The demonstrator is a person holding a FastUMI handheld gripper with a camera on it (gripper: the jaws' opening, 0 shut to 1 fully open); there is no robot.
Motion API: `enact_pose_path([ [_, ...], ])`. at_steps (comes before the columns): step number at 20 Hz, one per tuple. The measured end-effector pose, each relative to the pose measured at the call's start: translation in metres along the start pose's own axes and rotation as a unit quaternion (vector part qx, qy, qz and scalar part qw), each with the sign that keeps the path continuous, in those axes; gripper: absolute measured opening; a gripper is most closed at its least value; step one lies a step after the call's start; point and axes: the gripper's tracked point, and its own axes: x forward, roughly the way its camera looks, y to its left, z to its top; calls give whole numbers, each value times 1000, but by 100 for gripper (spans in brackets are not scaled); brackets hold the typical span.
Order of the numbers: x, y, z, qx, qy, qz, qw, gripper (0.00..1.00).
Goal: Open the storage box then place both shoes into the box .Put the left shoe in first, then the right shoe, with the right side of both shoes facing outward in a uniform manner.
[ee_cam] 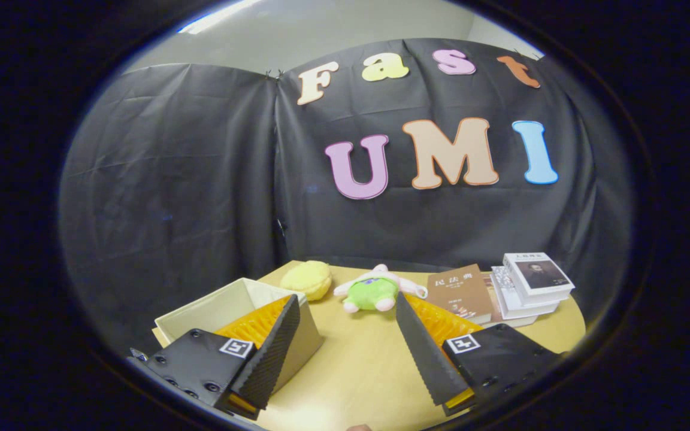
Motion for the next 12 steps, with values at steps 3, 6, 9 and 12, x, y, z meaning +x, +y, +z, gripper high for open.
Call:
enact_pose_path([
  [3, -17, -23, 13, -27, -40, -28, 998, 100],
  [6, -30, -31, 17, -7, -58, -33, 998, 100],
  [9, -43, -49, 28, 9, -81, -43, 996, 100],
  [12, -55, -65, 36, 11, -103, -55, 993, 100],
])
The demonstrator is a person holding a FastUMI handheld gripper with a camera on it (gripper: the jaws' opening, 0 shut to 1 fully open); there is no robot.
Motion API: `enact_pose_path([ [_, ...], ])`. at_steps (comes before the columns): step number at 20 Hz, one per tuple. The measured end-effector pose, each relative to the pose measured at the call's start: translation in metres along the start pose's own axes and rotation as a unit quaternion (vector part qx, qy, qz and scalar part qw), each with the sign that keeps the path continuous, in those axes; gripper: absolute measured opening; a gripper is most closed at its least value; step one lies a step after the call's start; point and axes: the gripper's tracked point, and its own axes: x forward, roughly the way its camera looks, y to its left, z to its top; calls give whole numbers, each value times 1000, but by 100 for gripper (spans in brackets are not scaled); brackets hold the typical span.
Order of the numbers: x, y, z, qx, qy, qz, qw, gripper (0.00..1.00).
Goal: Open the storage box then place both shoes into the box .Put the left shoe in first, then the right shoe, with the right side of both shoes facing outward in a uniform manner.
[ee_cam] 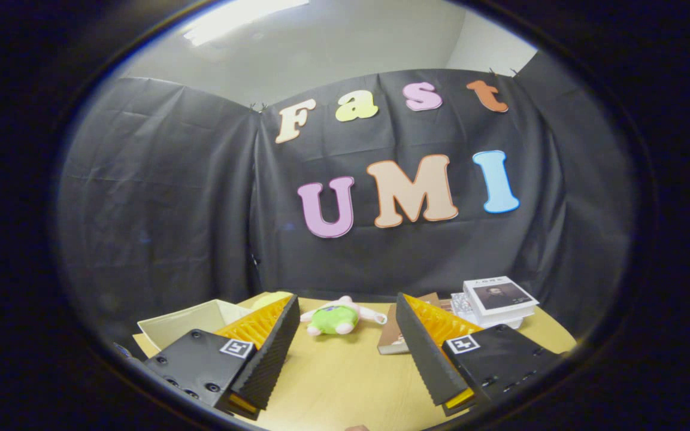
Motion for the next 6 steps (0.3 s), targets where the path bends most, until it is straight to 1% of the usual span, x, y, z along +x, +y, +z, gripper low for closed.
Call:
enact_pose_path([
  [2, -3, -9, 1, 3, -6, -4, 1000, 100],
  [6, -6, -15, 3, 2, -12, 3, 1000, 100],
])
